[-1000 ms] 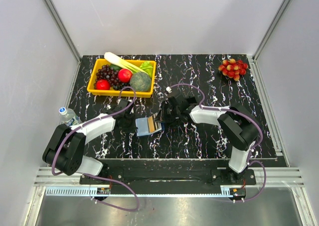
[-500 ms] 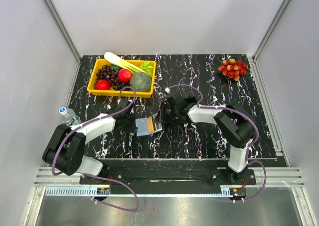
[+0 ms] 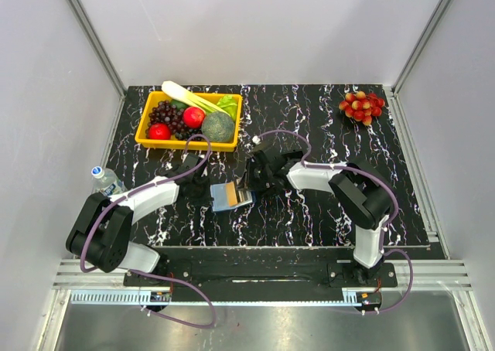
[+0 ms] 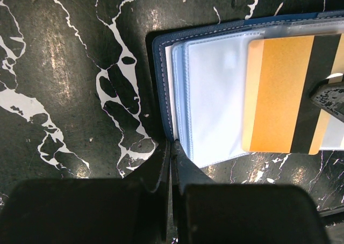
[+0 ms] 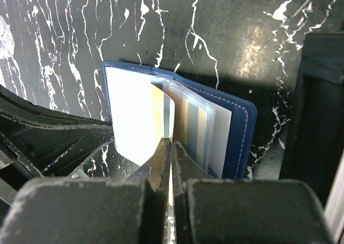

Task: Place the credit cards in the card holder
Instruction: Insert the credit card into the card holder.

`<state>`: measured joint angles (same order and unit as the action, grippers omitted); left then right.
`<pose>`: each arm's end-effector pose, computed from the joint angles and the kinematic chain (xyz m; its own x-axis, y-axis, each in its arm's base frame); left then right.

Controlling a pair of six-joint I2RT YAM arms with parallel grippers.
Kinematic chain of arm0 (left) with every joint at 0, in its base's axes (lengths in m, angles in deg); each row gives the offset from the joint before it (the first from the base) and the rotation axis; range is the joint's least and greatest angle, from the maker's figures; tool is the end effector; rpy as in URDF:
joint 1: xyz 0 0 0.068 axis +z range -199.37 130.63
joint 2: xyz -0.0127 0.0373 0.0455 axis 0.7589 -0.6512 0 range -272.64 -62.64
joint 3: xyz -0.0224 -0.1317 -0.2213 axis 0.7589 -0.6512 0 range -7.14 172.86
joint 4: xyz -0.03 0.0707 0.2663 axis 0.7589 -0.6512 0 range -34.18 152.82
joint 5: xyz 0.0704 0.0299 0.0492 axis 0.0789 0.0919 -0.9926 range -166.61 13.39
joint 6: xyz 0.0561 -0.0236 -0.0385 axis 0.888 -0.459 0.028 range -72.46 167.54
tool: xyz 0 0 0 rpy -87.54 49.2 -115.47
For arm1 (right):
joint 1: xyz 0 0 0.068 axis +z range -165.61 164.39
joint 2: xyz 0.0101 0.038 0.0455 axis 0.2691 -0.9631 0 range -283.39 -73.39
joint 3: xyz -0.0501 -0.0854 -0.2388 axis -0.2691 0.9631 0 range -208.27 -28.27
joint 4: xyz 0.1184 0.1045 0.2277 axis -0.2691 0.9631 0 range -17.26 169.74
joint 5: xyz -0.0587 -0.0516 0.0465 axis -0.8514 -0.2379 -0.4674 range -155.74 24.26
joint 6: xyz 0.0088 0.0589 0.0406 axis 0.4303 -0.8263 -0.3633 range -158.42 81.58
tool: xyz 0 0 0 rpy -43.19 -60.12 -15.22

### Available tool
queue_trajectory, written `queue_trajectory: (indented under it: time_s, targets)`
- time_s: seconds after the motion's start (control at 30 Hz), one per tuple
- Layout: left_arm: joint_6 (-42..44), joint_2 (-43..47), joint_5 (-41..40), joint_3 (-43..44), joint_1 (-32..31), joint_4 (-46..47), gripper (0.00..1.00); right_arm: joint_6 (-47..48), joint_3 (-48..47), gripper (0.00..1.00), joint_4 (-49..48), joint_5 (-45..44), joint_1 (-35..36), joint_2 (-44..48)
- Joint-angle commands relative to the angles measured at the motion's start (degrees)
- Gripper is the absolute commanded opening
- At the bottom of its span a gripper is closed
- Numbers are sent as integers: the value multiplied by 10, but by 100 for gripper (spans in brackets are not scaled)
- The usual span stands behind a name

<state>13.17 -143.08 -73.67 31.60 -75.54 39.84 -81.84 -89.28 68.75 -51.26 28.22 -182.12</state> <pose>0.2420 -0.1223 0.1093 -0.9294 -0.1715 -0.3268 -0.0783 0.9569 -0.2796 0.2895 0.2986 0.1052 -0.9126 0.0465 -0.4062 -0.2390 0.7455 0.6222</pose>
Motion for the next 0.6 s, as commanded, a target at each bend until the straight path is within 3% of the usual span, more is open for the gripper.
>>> queue_trajectory:
  time_s: [0.0, 0.57]
  targets:
    - [-1, 2, 0, 2, 1, 15, 0, 28, -31, 0, 65, -50, 26, -17]
    - [-3, 8, 13, 6, 1, 27, 0, 61, -108, 0, 128, 21, 49, -71]
